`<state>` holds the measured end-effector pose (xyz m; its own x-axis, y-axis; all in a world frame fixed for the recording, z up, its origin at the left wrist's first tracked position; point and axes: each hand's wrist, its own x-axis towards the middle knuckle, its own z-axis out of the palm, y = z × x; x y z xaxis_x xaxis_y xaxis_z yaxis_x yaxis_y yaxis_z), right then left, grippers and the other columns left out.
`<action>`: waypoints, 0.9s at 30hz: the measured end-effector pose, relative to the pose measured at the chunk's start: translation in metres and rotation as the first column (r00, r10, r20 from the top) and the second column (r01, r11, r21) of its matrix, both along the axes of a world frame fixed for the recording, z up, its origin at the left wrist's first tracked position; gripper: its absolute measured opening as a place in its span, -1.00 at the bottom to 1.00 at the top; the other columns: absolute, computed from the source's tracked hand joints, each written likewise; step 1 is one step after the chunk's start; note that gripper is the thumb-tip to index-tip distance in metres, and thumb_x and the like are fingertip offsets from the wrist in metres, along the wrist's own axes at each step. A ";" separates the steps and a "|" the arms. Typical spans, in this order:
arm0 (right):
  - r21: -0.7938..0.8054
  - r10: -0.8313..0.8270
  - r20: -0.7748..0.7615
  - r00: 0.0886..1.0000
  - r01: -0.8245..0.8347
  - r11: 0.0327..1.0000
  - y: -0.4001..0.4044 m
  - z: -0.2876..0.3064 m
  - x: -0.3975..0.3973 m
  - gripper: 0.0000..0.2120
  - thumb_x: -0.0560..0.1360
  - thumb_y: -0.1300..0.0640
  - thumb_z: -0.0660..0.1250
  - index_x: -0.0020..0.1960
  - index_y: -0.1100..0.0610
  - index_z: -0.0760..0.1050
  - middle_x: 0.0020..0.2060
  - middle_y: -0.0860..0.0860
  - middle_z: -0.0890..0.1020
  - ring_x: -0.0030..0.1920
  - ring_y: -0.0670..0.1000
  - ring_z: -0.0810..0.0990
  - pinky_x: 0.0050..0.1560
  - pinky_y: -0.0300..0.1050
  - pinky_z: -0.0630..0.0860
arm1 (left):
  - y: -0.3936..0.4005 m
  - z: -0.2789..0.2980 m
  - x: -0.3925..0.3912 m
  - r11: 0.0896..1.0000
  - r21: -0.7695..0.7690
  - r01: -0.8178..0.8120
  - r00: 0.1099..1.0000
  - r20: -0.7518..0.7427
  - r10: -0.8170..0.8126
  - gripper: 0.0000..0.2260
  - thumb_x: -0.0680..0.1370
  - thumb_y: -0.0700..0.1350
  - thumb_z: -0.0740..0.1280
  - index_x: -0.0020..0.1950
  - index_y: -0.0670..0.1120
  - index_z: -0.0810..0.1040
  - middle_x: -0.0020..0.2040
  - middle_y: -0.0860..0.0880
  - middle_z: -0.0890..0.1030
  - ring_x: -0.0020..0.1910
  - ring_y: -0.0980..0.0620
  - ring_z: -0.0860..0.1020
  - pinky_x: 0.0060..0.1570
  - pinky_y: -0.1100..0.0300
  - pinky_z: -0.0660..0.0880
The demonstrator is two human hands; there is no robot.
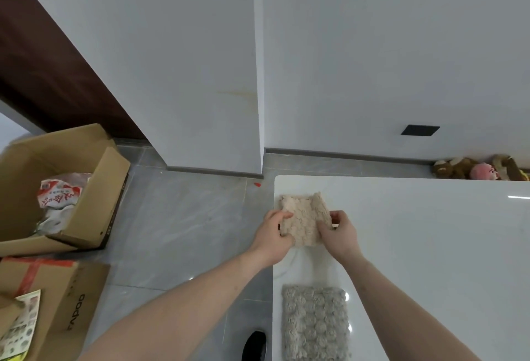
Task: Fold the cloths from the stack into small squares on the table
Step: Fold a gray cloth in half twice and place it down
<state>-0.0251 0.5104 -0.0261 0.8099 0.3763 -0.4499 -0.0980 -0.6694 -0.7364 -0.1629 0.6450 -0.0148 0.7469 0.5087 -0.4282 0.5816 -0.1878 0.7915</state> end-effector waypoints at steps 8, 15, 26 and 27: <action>-0.299 0.362 0.357 0.861 -0.262 0.918 -0.019 -0.013 -0.022 -0.28 0.57 0.12 0.28 0.62 0.04 0.02 0.57 0.09 0.14 0.47 0.23 0.28 0.44 0.16 0.37 | 0.012 -0.014 -0.002 0.922 0.300 0.245 0.966 -0.160 -0.204 -0.39 0.50 -0.16 0.31 0.55 0.04 0.26 0.57 0.08 0.12 0.49 -0.06 0.27 0.43 0.03 0.38; -0.491 0.662 0.231 0.713 -0.502 0.712 -0.023 -0.036 -0.033 -0.35 0.69 -0.18 -0.11 0.65 -0.02 -0.32 0.60 -0.07 -0.37 0.62 0.04 -0.32 0.63 0.17 -0.11 | 0.003 -0.037 0.004 0.621 0.394 0.678 0.731 -0.449 -0.513 -0.33 0.66 0.05 0.13 0.66 0.00 -0.18 0.64 0.02 -0.33 0.62 -0.06 -0.30 0.59 -0.20 -0.08; -0.581 0.700 0.093 0.708 -0.532 0.615 -0.022 -0.051 -0.019 -0.32 0.64 -0.29 -0.22 0.58 -0.08 -0.50 0.57 -0.01 -0.45 0.58 0.09 -0.44 0.59 0.24 -0.27 | 0.019 -0.028 0.039 0.675 0.590 0.443 0.895 -0.243 -0.374 -0.47 0.58 0.00 0.24 0.53 -0.07 0.25 0.49 -0.02 0.25 0.50 -0.09 0.22 0.48 -0.07 0.27; -0.581 0.704 0.085 0.705 -0.539 0.610 -0.022 -0.050 -0.018 -0.32 0.64 -0.30 -0.22 0.58 -0.08 -0.49 0.57 -0.01 -0.45 0.58 0.09 -0.44 0.59 0.24 -0.27 | 0.021 -0.027 0.044 0.695 0.596 0.402 0.914 -0.218 -0.343 -0.49 0.57 -0.06 0.24 0.52 -0.07 0.27 0.47 -0.02 0.29 0.46 -0.08 0.27 0.45 -0.05 0.32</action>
